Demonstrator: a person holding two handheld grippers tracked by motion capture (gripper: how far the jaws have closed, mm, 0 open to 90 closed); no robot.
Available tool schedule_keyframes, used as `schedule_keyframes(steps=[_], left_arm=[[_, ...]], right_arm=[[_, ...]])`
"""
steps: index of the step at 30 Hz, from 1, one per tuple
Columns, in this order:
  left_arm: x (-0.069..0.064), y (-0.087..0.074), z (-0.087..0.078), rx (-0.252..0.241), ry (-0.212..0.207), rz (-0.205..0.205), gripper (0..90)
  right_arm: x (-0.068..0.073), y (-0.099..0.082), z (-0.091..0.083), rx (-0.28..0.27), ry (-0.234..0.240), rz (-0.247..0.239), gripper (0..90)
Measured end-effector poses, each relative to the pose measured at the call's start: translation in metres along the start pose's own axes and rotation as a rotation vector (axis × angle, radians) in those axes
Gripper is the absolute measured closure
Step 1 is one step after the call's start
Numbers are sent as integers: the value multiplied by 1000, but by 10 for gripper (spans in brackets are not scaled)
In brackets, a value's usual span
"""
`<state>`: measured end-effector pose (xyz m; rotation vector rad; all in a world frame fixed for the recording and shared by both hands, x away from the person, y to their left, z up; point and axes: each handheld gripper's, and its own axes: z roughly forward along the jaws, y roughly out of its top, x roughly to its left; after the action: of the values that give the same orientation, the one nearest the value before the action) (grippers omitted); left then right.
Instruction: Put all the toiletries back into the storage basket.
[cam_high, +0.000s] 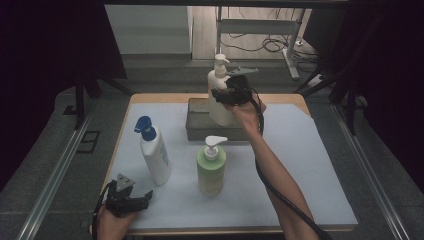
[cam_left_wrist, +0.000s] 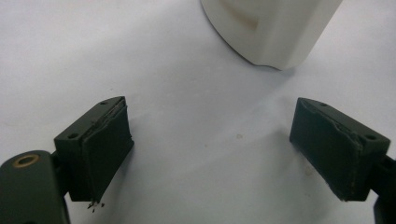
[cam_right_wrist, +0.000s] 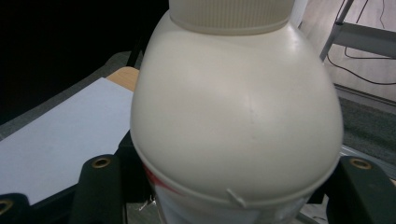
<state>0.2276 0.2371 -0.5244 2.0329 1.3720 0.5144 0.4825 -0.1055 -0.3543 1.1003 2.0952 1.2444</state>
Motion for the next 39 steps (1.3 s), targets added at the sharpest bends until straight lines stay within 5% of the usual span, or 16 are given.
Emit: schedule_keyframes(steps=[12,39], left_arm=[[0,0,0,0,0,0,123],[0,0,0,0,1,-1,123]], right_arm=[[6,-11,18,27,3,-14,376],[2,-47,28,73,0,12,374]])
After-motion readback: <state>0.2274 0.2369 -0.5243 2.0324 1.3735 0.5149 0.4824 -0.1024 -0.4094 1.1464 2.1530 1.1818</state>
